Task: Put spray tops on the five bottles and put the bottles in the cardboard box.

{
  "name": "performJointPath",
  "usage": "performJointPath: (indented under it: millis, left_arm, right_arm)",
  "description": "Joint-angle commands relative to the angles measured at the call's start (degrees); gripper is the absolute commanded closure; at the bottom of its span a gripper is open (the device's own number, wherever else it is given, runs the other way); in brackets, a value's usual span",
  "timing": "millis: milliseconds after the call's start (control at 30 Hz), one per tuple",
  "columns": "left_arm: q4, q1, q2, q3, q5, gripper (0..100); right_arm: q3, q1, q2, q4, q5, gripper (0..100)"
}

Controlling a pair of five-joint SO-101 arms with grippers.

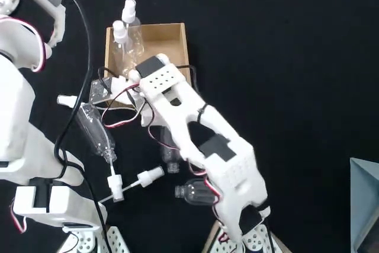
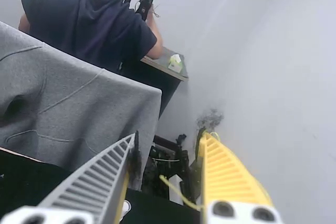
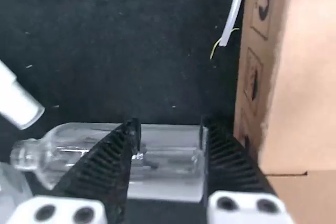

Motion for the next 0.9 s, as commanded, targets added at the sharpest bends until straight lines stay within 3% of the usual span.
performJointPath:
  millis: [0,267,467,600,767,867]
  left_arm:
    - [-1.23,-0.48,0.53,-1.45,0.0,82]
    - [-1.23,-0.31,0.53,-1.45,0.18,82]
    - [-1.23,-0.4,0.53,-1.36,0.18,82]
    - [-1.23,-0.31,0.53,-1.36,0.18,82]
    - [-1.23,-0.4,0.53,-1.45,0.18,82]
    - [-1.23,-0.4,0.53,-1.45,0.18,82]
  right_arm:
    - [-6.64,1.93,1.36,1.41,-0.62,86.4]
    - [-16.4,12.66,4.26,12.22,-0.44,86.4]
    - [-18.42,19.43,4.26,13.89,-0.44,86.4]
    - [-18.86,22.07,3.91,13.98,-0.44,87.2]
    - [-21.85,22.77,2.24,15.56,-0.44,97.8]
    - [-22.02,22.77,0.4,15.56,-0.44,98.5]
